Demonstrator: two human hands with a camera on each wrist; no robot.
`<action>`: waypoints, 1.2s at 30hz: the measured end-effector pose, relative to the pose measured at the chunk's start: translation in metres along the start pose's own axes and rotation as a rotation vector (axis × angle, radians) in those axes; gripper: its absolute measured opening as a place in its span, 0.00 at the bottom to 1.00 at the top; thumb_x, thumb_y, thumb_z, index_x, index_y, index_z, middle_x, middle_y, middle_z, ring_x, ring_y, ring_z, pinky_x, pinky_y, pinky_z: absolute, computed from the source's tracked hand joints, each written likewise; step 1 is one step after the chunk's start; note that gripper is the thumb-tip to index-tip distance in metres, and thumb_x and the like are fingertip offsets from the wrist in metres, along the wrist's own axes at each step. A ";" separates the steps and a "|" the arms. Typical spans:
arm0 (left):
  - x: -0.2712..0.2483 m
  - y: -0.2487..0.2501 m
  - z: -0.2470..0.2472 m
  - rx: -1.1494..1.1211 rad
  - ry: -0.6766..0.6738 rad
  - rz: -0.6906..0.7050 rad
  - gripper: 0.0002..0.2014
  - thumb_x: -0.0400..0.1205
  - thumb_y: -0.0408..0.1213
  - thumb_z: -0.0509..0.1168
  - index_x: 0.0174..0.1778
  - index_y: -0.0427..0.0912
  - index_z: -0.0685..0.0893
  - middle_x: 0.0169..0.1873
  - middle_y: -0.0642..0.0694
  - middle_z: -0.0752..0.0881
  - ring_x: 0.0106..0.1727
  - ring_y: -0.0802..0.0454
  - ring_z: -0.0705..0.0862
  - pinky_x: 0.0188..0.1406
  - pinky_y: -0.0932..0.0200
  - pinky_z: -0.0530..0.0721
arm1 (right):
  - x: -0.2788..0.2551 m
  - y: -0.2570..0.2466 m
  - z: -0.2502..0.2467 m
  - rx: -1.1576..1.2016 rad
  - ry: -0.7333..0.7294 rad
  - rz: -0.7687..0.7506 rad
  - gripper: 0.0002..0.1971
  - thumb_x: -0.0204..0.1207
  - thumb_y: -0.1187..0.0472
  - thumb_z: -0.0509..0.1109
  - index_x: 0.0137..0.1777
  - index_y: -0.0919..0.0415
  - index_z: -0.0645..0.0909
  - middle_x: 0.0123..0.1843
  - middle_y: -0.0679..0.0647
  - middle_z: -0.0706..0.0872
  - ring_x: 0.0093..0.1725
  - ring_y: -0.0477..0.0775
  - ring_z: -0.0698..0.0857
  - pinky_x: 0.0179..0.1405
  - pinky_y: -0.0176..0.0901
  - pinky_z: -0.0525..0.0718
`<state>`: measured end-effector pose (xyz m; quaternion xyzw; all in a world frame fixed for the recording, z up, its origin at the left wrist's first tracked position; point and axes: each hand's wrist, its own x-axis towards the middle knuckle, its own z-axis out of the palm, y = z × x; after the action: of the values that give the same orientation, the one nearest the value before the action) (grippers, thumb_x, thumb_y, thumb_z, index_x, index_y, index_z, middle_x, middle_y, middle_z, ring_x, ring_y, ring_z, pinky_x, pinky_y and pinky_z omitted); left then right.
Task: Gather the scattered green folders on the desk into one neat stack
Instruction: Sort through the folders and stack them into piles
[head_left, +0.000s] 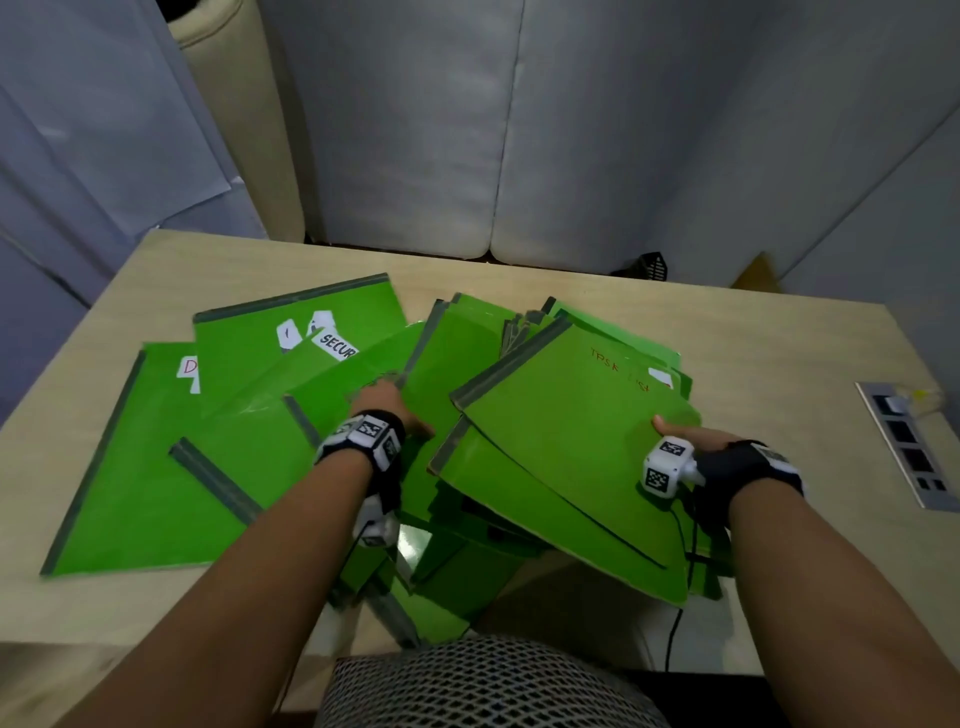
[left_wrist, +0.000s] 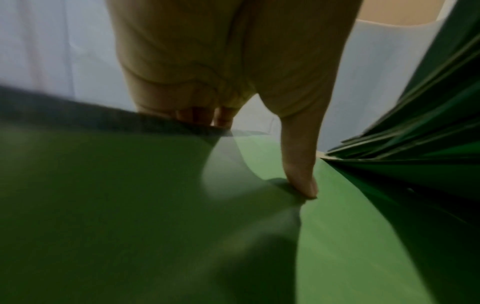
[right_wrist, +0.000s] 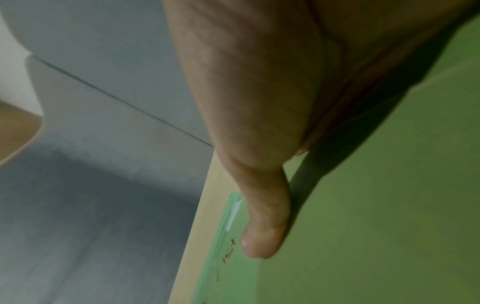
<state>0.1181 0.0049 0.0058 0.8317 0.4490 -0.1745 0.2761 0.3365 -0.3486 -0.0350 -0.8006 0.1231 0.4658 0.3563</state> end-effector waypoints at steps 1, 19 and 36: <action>-0.003 0.003 0.009 0.047 0.015 0.016 0.47 0.65 0.53 0.80 0.74 0.34 0.69 0.69 0.36 0.78 0.70 0.39 0.78 0.65 0.49 0.79 | 0.008 0.005 -0.004 0.030 0.019 0.024 0.46 0.31 0.32 0.88 0.47 0.60 0.82 0.45 0.62 0.89 0.53 0.63 0.84 0.64 0.58 0.78; 0.002 0.022 -0.035 -0.035 0.019 0.001 0.32 0.71 0.34 0.78 0.70 0.32 0.76 0.64 0.33 0.83 0.65 0.36 0.82 0.62 0.46 0.81 | -0.053 0.005 0.053 -0.195 0.228 0.161 0.35 0.76 0.35 0.65 0.73 0.61 0.72 0.65 0.67 0.82 0.59 0.70 0.83 0.63 0.67 0.82; -0.072 0.090 -0.170 -0.174 0.250 0.506 0.22 0.78 0.31 0.70 0.68 0.42 0.76 0.58 0.41 0.83 0.59 0.42 0.82 0.55 0.52 0.79 | -0.063 0.003 0.063 -0.364 0.217 0.007 0.38 0.78 0.69 0.69 0.84 0.49 0.59 0.83 0.63 0.63 0.74 0.70 0.74 0.69 0.62 0.79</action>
<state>0.1629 0.0226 0.2057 0.9055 0.2711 0.0427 0.3237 0.2598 -0.3158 -0.0037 -0.8967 0.0774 0.3928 0.1887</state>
